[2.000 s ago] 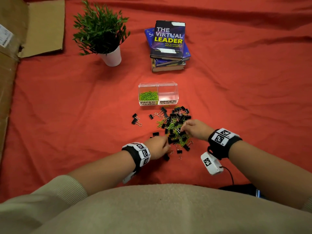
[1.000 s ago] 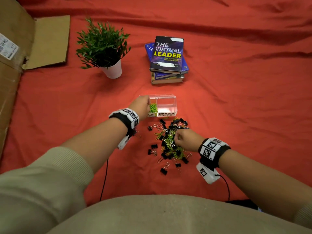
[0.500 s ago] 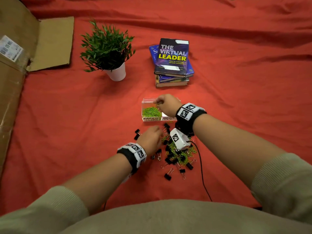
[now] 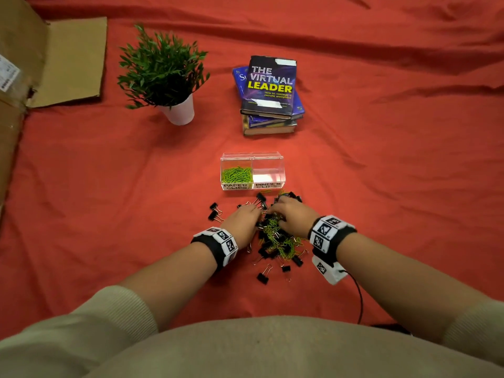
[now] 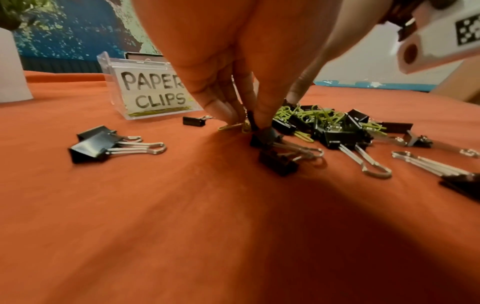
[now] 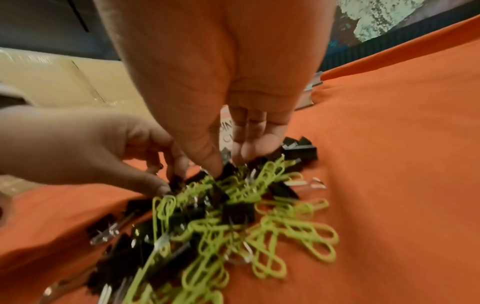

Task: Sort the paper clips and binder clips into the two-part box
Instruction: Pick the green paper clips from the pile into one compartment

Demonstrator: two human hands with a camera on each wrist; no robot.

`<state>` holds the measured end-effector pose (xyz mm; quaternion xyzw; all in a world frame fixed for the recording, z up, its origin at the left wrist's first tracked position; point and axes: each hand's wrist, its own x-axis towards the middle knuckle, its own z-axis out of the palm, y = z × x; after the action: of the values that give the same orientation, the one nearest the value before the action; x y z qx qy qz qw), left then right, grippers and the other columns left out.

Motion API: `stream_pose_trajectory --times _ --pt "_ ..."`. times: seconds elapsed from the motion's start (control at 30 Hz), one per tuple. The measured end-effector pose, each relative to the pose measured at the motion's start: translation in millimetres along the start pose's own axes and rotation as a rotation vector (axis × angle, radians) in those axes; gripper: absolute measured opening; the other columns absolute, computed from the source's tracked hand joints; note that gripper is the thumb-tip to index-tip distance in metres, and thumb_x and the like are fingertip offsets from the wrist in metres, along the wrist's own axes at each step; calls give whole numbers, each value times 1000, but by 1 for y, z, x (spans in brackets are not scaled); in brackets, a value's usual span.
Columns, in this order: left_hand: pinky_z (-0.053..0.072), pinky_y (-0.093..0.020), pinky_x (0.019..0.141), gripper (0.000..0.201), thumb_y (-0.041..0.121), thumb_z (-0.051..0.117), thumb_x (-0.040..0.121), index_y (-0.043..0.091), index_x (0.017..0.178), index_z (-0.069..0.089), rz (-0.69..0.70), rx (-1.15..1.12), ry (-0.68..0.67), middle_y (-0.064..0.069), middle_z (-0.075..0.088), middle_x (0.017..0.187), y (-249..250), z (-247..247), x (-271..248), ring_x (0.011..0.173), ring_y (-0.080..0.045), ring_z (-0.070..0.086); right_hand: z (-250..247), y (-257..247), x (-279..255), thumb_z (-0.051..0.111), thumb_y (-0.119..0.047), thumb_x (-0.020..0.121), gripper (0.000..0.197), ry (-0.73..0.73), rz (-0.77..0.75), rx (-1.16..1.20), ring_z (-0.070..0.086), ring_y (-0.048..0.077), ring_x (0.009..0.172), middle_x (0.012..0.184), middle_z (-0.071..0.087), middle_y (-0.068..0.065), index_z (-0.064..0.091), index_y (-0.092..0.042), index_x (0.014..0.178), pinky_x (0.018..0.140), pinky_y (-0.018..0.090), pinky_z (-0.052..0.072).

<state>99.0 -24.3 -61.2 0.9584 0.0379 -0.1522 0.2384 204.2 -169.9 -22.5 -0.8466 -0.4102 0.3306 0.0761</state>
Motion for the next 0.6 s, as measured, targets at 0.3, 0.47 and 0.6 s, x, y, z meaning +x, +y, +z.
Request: stream_pose_trajectory --times 0.3,0.47,0.6 --pt "41 -24 70 13 11 57 85 17 96 56 -182 -192 41 2 60 91 -23 -17 -16 81 -17 56 13 16 1 51 -14 88 32 173 74 13 51 15 90 114 52 4 56 -15 119 69 26 43" --pt "46 -28 81 19 9 52 83 15 98 62 -269 -173 85 -4 65 101 -37 -24 -22 94 -22 59 27 -6 5 61 -34 87 41 145 65 -38 48 24 115 117 54 9 56 -7 117 92 38 50" --pt "42 -35 90 18 14 54 83 13 99 61 -237 6 183 -6 54 104 -30 -18 -21 104 -24 48 36 -13 5 60 -24 89 42 147 60 -86 42 27 121 122 51 13 51 -2 123 101 34 41"
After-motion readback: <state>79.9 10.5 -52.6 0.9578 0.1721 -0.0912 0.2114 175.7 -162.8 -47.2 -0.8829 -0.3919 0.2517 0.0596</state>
